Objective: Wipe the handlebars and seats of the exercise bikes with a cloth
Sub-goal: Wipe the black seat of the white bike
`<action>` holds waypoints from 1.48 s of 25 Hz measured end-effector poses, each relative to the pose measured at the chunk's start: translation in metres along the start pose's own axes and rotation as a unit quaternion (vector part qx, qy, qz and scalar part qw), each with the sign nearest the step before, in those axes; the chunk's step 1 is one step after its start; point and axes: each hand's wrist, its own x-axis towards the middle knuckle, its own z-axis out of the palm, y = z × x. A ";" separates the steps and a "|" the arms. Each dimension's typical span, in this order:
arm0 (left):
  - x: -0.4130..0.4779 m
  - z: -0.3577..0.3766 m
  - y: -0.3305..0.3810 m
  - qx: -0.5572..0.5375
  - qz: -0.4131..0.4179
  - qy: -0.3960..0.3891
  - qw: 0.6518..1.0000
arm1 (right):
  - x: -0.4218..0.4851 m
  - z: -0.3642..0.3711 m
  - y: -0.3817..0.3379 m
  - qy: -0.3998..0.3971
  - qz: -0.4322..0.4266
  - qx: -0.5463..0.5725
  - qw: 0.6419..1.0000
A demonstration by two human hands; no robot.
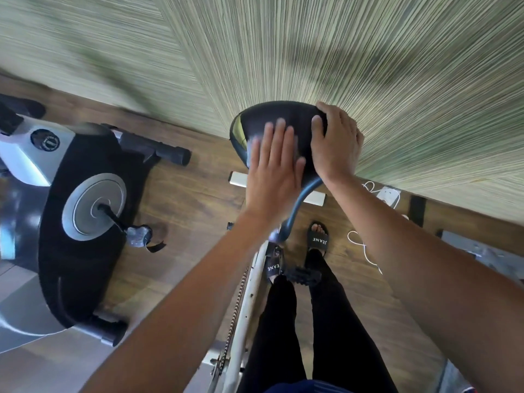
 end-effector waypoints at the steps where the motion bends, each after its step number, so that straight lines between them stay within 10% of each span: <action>1: 0.028 -0.002 -0.001 0.021 -0.018 -0.009 1.000 | 0.003 -0.002 0.004 -0.014 0.012 0.048 0.999; 10: 0.159 -0.035 0.005 0.018 -0.142 -0.227 0.963 | 0.007 -0.020 0.010 -0.044 0.087 0.178 0.979; 15: 0.050 -0.010 0.012 0.046 0.007 -0.054 0.997 | 0.006 -0.016 0.014 -0.030 0.067 0.172 0.982; 24: -0.117 -0.002 0.026 0.145 0.096 -0.085 0.981 | -0.001 -0.036 0.003 -0.086 0.091 0.164 0.979; 27: -0.114 -0.017 0.027 -0.082 0.061 -0.058 0.993 | -0.026 -0.059 -0.005 -0.059 0.062 0.159 0.984; 29: -0.099 -0.040 0.032 -0.339 -0.078 -0.035 0.937 | -0.047 -0.078 -0.017 -0.077 0.051 0.208 0.974; 33: -0.071 -0.108 0.040 -0.584 -0.400 0.052 0.705 | -0.078 -0.104 -0.046 -0.262 0.065 0.313 0.910; 37: -0.059 -0.166 0.035 -0.689 -0.400 0.131 0.590 | -0.085 -0.133 -0.085 -0.423 -0.004 0.346 0.837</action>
